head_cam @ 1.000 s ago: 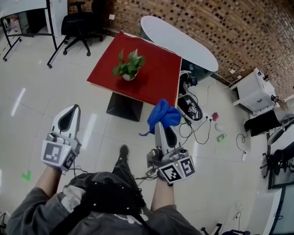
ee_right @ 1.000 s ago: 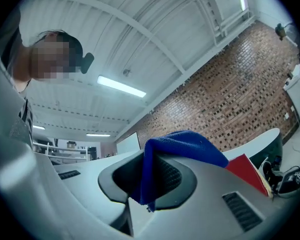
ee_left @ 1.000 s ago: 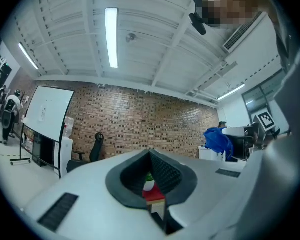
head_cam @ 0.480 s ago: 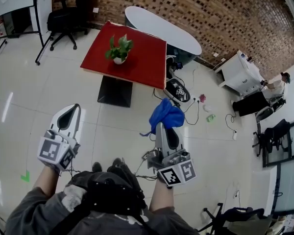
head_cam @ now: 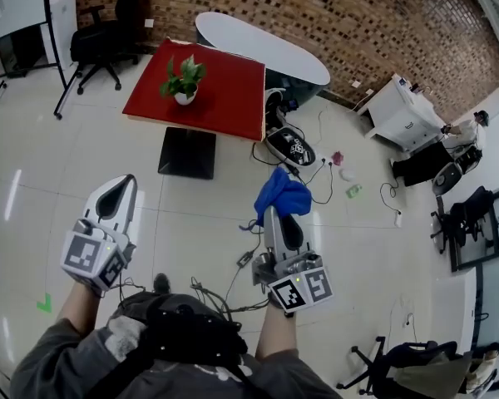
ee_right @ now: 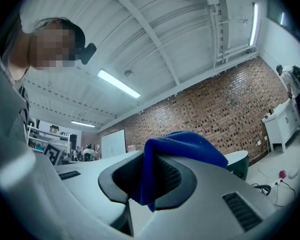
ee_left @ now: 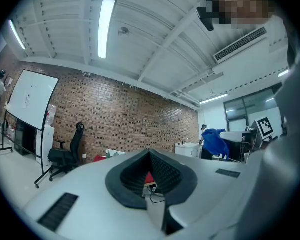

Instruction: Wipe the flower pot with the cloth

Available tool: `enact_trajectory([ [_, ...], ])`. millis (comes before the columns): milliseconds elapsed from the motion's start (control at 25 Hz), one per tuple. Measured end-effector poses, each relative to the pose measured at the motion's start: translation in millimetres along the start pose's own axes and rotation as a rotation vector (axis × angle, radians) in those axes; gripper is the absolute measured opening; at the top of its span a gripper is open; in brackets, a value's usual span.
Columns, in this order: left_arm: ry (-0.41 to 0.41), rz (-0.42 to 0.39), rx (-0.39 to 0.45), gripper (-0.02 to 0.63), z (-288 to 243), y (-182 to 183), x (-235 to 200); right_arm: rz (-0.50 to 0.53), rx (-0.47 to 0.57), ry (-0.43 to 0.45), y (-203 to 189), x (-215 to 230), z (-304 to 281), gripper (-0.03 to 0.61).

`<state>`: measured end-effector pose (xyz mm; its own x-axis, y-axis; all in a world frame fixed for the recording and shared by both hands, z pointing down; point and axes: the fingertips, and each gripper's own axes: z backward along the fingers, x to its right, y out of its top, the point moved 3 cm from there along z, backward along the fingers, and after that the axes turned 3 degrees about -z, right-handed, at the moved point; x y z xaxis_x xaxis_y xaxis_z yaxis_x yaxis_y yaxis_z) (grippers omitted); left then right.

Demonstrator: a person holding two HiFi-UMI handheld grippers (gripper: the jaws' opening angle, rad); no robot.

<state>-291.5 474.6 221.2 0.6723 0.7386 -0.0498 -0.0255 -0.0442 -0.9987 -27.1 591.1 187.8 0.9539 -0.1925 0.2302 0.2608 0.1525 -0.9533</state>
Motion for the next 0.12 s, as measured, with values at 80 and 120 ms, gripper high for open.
enact_trajectory([
  [80, -0.004, 0.012, -0.001, 0.008, 1, 7, 25, 0.009, -0.009, 0.004, 7, 8, 17, 0.051],
  [120, -0.004, 0.019, -0.003, 0.008, 1, 10, 38, 0.012, -0.013, 0.006, 11, 12, 26, 0.051],
])
